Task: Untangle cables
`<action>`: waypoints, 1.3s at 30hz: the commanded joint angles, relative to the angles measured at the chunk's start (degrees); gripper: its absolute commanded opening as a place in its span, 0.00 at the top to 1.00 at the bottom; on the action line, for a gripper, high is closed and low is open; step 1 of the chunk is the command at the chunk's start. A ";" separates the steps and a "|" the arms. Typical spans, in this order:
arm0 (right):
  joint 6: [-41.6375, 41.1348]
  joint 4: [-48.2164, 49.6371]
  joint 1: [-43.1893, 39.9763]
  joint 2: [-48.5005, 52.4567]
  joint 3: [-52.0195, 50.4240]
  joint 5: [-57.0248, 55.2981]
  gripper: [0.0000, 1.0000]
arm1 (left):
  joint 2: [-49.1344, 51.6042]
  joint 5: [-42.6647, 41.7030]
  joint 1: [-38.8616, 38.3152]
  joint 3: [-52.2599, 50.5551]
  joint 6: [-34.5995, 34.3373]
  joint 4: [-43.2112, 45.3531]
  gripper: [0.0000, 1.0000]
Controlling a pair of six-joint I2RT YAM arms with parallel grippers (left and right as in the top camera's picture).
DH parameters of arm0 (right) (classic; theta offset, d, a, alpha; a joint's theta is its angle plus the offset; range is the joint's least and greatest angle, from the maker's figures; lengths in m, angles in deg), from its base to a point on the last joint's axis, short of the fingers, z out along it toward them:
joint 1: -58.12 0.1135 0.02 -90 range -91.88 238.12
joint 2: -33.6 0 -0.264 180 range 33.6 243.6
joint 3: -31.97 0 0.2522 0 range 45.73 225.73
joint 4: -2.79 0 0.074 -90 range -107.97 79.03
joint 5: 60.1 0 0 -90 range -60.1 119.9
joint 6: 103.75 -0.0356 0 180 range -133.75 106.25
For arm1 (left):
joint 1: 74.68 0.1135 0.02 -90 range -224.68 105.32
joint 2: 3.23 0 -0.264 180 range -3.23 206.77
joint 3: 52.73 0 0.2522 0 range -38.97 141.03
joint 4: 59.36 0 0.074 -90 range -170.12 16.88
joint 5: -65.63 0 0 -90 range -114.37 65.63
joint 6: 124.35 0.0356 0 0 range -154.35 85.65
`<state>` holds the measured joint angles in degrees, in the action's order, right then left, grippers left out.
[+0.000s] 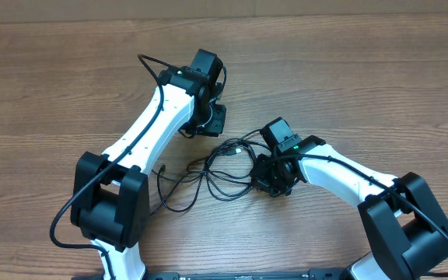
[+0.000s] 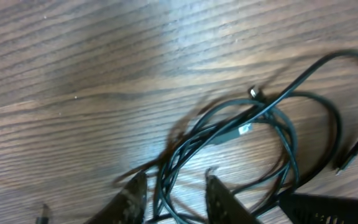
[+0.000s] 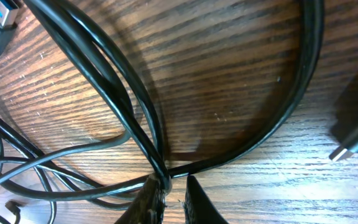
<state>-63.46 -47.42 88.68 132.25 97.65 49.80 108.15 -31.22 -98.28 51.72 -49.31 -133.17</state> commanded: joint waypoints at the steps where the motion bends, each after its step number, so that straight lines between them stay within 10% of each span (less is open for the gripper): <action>1: -0.24 0.44 0.17 0.17 -0.55 -0.81 0.93 | -0.04 -0.90 -0.90 -0.55 -1.01 2.10 0.83; 3: -0.28 0.50 -0.09 0.17 -0.55 -1.14 0.95 | -0.04 -0.90 -1.38 -1.49 -1.01 4.26 0.96; 15: -1.57 -0.02 -5.22 0.17 -0.55 -3.34 0.90 | 0.04 -0.92 -3.87 -5.62 -0.96 9.97 0.95; 34: -1.49 0.22 -5.20 0.17 -0.55 -3.39 0.84 | 2.64 -0.07 -4.94 -9.99 6.88 10.82 0.71; 39: -1.27 0.17 -5.20 0.17 -0.55 -3.34 0.63 | 3.08 1.07 -4.94 -11.72 6.84 12.57 0.72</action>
<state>-64.77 -46.68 83.70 132.23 97.76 48.03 110.33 -31.55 -103.19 41.58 -44.37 -121.67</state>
